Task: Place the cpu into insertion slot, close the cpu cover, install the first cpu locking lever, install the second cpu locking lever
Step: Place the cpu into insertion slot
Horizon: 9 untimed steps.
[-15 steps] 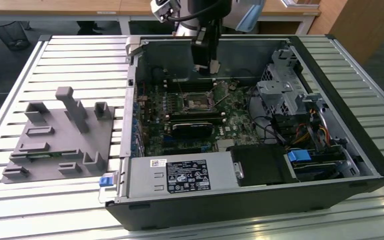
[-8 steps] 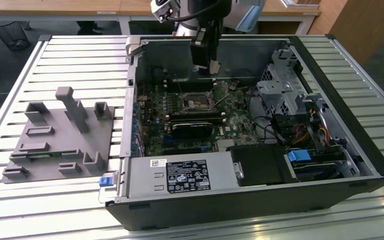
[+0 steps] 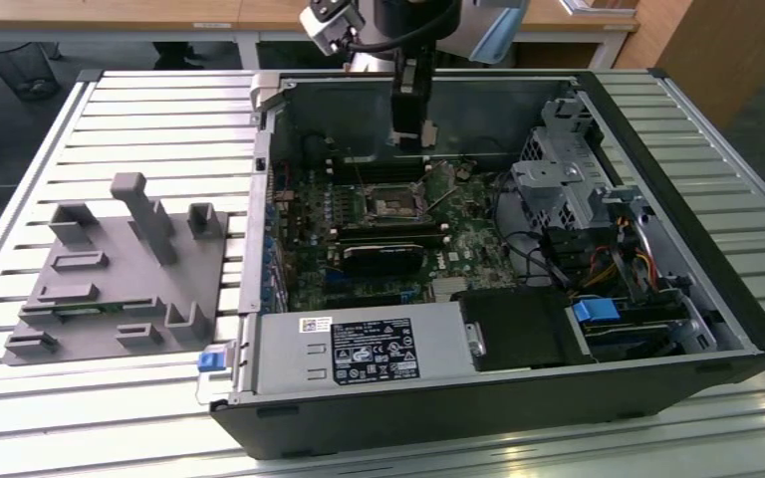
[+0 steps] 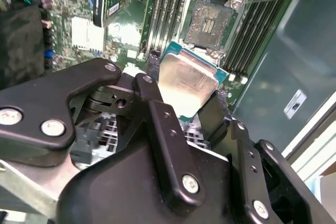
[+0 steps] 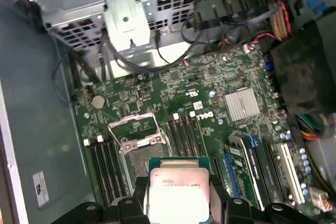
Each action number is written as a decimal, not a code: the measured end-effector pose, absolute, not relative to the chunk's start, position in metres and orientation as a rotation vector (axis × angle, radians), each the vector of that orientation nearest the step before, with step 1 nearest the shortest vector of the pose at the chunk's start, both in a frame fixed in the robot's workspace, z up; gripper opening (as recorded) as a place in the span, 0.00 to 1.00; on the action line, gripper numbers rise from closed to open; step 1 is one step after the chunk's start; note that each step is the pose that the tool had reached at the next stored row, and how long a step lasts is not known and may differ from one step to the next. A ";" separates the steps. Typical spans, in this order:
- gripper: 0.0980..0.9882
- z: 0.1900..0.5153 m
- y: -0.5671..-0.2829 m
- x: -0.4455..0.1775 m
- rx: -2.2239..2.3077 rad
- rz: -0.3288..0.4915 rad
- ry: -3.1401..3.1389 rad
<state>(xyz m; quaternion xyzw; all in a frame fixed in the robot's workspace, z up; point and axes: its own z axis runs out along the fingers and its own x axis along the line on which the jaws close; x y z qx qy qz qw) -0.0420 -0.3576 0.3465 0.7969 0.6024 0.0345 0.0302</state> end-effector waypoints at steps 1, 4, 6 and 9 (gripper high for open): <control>0.50 0.346 -0.358 -0.042 2.440 0.107 1.879; 0.50 0.342 -0.358 -0.043 2.398 0.109 1.935; 0.50 0.338 -0.358 -0.043 2.374 0.111 1.967; 0.50 0.333 -0.358 -0.043 2.322 0.114 2.031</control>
